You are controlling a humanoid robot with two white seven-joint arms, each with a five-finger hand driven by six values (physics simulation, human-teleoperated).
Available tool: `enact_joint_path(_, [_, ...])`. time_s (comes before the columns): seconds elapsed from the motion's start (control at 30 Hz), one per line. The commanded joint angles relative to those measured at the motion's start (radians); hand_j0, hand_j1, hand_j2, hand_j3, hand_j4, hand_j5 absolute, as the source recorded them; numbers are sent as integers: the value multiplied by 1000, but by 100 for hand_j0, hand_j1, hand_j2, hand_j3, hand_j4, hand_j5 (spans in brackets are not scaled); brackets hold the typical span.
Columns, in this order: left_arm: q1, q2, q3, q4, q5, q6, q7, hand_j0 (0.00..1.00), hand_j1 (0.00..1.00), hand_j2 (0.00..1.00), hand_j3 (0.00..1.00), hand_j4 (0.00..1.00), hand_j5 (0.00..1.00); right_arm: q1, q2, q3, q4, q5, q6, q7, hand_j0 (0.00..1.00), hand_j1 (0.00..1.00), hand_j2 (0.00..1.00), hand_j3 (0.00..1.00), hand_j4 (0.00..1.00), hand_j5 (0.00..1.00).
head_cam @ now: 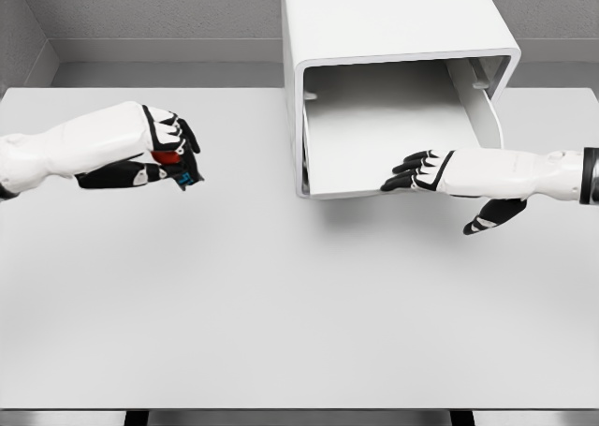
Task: Slide open multi-storey tabletop storage cabinets and put open load switch and slide close multi-storey tabletop storage cabinets
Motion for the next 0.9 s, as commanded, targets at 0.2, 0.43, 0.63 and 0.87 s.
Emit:
enact_joint_path(0.2, [-51, -59, -47, 0, 0, 2, -1, 43, 43, 43, 43, 43, 43, 11, -10, 3, -27, 10, -16, 2, 100, 100, 100, 100, 100, 100])
enact_joint_path(0.43, [-77, -108, -68, 0, -17, 2, -3, 43, 43, 43, 43, 43, 43, 11, -33, 2, -31, 5, -16, 1, 100, 100, 100, 100, 100, 100])
enact_joint_path(0.63, [-114, -139, -102, 6, -19, 2, -3, 43, 43, 43, 43, 43, 43, 9, -74, -3, -31, -35, -16, -6, 100, 100, 100, 100, 100, 100])
enact_joint_path(0.87, [-143, -173, -113, 11, -20, 2, -9, 43, 43, 43, 43, 43, 43, 0, -76, -5, -30, -69, -16, -6, 100, 100, 100, 100, 100, 100])
